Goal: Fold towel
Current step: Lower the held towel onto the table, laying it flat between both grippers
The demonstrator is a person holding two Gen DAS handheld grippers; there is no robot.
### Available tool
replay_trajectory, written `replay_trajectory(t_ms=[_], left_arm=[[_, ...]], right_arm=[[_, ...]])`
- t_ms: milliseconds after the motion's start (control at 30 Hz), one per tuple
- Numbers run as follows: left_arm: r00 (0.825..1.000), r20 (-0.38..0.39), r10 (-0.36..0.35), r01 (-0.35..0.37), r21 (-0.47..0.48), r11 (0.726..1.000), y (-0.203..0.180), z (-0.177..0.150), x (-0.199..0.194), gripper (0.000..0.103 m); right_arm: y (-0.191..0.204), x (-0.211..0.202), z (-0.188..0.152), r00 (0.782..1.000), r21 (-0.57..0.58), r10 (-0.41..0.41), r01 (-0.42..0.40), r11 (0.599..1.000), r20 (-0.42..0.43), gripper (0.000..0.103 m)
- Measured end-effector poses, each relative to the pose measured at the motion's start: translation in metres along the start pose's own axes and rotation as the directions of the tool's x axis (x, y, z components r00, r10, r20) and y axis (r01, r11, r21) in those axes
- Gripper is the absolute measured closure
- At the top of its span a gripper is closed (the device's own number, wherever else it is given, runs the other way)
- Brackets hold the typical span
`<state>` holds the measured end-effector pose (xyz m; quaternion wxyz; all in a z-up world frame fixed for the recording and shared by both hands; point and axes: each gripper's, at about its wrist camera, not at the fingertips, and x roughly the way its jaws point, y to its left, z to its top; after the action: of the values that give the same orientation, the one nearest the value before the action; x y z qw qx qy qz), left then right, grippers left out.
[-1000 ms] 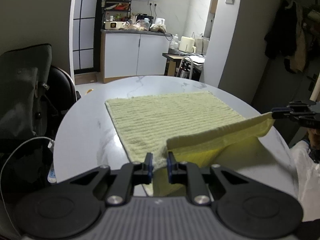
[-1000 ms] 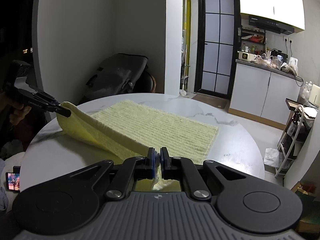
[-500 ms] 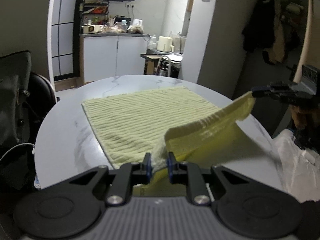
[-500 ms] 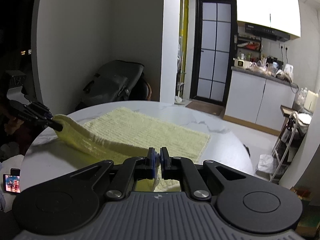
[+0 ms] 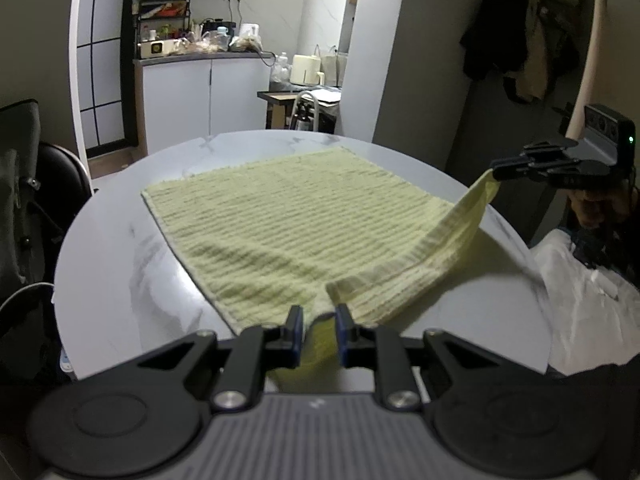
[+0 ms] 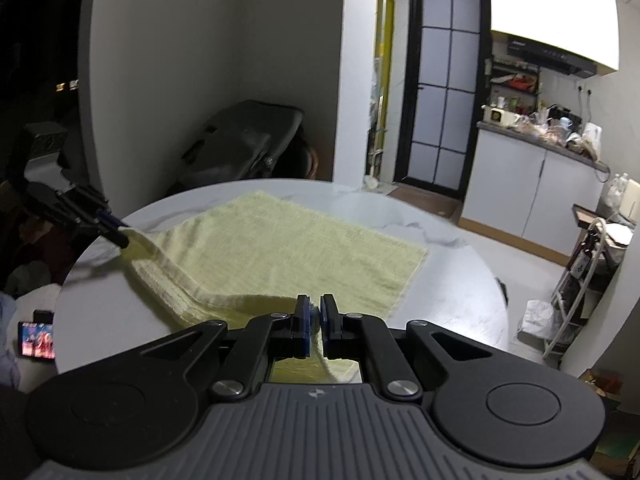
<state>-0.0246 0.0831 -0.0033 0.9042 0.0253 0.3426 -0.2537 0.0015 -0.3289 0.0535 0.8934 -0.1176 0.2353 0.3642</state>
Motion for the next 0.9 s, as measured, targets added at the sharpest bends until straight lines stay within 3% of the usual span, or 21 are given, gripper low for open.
replay_trajectory(t_ms=[900], left_arm=[[0.996,-0.092,-0.01,0.012,0.022,1.0,0.0,-0.016,-0.011,0.085]], right_arm=[[0.0,0.0,-0.036,0.993,0.066,0.058,-0.051,0.996,-0.107,0.097]])
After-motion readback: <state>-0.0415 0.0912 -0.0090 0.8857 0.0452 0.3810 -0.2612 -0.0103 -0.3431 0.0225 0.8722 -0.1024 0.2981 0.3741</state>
